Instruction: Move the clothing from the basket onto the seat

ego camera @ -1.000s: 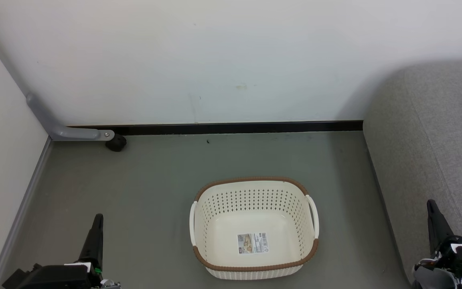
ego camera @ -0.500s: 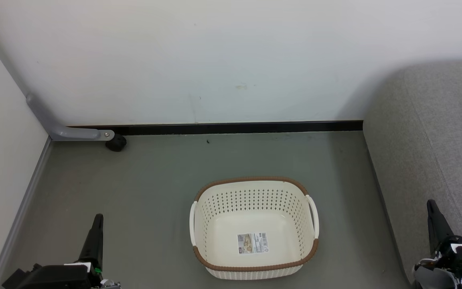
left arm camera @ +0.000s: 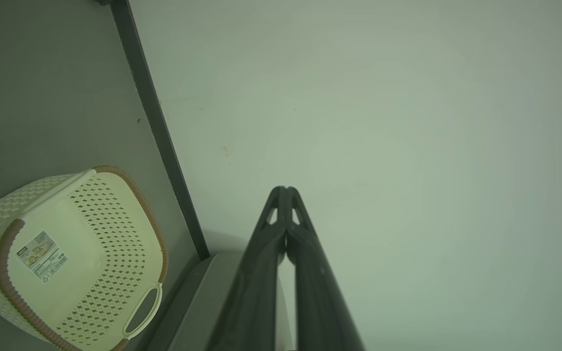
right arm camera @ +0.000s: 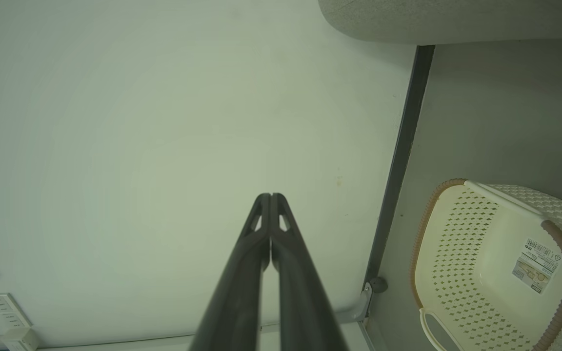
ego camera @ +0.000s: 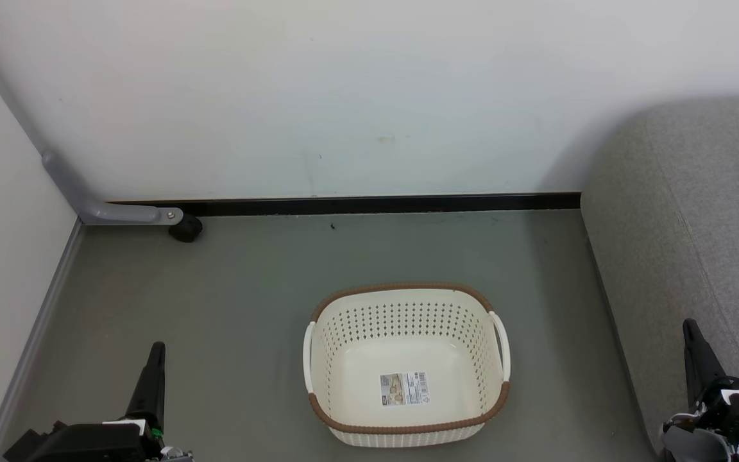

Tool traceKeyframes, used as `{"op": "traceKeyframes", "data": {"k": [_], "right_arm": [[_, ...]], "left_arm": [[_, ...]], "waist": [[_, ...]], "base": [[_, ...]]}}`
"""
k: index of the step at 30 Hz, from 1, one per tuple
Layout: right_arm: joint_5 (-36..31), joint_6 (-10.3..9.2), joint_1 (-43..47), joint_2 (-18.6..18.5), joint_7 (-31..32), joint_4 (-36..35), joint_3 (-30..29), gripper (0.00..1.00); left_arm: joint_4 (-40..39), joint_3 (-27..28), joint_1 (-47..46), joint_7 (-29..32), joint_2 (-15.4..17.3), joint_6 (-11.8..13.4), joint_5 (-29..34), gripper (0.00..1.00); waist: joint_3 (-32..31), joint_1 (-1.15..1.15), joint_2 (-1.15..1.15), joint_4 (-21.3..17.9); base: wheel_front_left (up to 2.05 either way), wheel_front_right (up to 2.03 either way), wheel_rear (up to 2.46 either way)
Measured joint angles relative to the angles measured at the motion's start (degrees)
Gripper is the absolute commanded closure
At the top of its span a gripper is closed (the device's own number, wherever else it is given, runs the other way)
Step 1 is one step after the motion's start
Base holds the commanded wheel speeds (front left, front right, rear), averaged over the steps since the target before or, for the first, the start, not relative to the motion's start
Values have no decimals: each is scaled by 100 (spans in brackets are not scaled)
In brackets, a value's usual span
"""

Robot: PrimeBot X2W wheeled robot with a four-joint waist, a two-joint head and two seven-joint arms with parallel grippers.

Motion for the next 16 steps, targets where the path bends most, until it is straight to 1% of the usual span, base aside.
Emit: {"op": "traceKeyframes", "data": {"k": [16], "right_arm": [[0,0,0,0,0,0,0,100]], "left_arm": [[0,0,0,0,0,0,0,100]], "waist": [[0,0,0,0]], "base": [[0,0,0]]}}
